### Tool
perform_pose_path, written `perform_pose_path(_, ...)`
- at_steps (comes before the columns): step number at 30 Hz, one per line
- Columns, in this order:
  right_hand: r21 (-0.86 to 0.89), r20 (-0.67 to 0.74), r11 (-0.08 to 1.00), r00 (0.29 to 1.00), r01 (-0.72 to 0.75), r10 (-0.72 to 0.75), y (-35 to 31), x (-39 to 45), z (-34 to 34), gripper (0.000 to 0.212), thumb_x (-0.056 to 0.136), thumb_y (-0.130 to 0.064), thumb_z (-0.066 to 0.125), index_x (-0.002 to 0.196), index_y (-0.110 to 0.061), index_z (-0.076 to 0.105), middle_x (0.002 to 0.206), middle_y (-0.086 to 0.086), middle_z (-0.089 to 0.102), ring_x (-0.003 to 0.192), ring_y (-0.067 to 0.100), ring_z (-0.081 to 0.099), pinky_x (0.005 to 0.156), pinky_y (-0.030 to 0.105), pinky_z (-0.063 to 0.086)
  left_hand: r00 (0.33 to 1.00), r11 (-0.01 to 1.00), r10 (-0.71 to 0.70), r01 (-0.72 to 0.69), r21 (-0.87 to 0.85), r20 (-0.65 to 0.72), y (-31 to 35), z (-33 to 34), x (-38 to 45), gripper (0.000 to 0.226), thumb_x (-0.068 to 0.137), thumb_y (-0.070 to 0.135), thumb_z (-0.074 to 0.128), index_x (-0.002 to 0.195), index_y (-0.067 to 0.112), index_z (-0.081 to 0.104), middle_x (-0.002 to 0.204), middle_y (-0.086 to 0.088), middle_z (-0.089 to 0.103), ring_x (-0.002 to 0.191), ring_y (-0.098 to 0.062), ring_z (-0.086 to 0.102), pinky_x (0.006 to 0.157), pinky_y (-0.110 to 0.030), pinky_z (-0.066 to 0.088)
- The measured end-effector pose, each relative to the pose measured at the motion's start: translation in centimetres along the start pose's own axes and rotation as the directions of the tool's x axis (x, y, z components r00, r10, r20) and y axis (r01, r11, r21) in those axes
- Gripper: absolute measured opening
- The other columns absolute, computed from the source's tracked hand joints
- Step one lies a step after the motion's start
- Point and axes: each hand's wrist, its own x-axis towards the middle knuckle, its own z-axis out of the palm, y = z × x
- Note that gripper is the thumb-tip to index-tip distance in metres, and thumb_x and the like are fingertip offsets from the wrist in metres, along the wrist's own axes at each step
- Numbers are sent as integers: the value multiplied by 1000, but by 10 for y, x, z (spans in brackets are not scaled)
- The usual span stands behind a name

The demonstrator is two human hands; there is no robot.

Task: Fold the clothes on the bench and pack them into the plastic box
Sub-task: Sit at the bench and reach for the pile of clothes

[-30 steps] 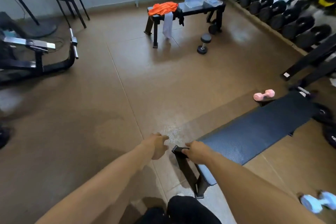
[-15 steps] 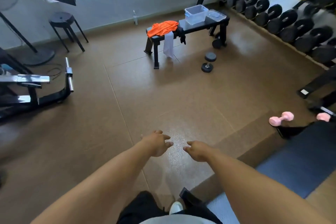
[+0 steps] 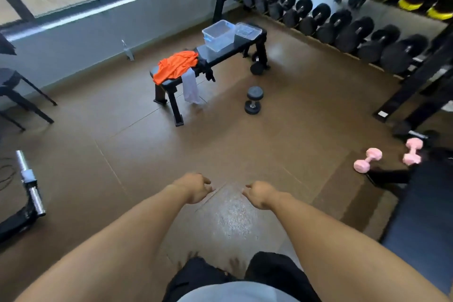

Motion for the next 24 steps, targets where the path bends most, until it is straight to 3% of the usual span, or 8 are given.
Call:
perform_pose_path(4, 9, -24, 1000, 999, -27, 28, 17, 31, -53, 52, 109, -36, 30, 151, -7, 41, 159, 13, 37, 144, 32, 37, 117, 36, 31, 999, 999, 51, -51, -19, -18, 31, -57, 60, 56, 100, 55, 41, 144, 23, 52, 151, -11, 47, 138, -33, 45, 114, -41, 37)
perform_pose_path(11, 7, -66, 998, 996, -66, 67, 102, 107, -172, 58, 107, -43, 34, 156, -11, 32, 163, 10, 29, 150, 30, 28, 121, 36, 25, 985, 979, 172, -168, 112, -19, 132, -139, 190, 60, 100, 54, 45, 150, 20, 44, 158, -14, 34, 147, -33, 30, 120, -41, 25)
perform_pose_path(18, 51, -30, 986, 987, -156, 158, 193, 159, -292, 59, 107, -43, 37, 158, -15, 28, 166, 7, 22, 152, 29, 22, 122, 38, 21, 976, 973, 218, -217, 80, -1, 238, -219, 295, 59, 100, 52, 46, 150, 21, 43, 160, -12, 31, 148, -32, 27, 120, -42, 24)
perform_pose_path(24, 42, 31, 988, 988, -151, 150, 231, 221, -370, 55, 107, -40, 36, 157, -16, 33, 165, 7, 26, 150, 29, 27, 121, 36, 23, 966, 958, 248, -257, 126, 78, 294, -255, 375, 57, 101, 48, 45, 150, 18, 44, 156, -14, 38, 146, -31, 29, 119, -36, 24)
